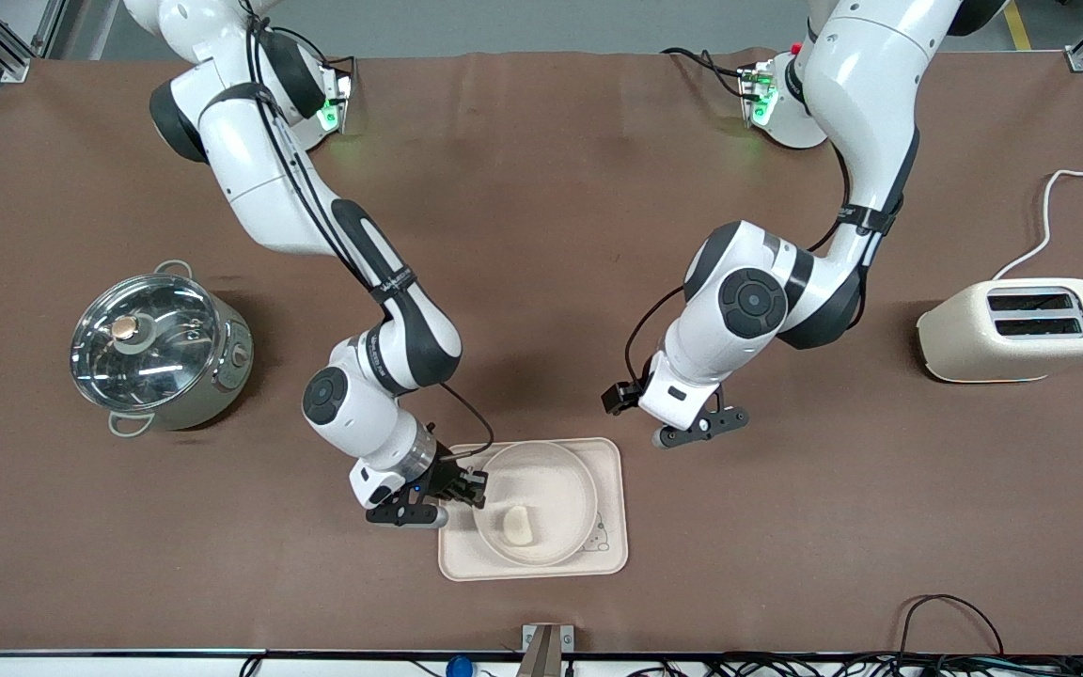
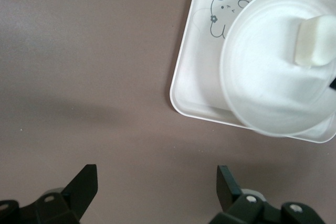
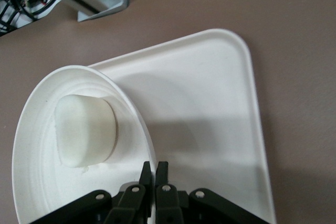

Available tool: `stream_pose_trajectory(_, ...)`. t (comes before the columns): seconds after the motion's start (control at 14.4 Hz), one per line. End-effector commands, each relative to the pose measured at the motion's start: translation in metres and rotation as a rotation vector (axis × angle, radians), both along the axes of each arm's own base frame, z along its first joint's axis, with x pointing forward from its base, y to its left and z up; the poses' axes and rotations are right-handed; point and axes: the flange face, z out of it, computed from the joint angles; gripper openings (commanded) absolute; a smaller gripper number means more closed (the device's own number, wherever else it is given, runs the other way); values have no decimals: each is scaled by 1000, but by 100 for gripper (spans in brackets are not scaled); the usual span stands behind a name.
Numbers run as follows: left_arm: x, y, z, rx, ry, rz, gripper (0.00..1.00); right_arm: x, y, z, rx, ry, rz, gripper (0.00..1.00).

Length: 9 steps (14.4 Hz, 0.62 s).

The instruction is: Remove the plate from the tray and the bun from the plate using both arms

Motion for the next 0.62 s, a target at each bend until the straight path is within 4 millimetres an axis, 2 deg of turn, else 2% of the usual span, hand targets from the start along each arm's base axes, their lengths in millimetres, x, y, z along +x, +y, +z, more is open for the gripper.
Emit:
stream_pose_trajectory(0.0,-1,0,9,-4,-10,29,100,-44,13,12,-8,22,53,0)
stream_pose_trajectory(0.14,-7,-11,11,-8,-4,59,100,-66,15,13,-20,40,91,1)
stream_pose_trajectory(0.35,-17,-26,19,-15,4,107,100,-114,13,12,-56,93,154,0)
stream_pose_trajectory(0.55,-29,-43,24,-21,11,135,100,-158,14,-3,-79,81,191,0)
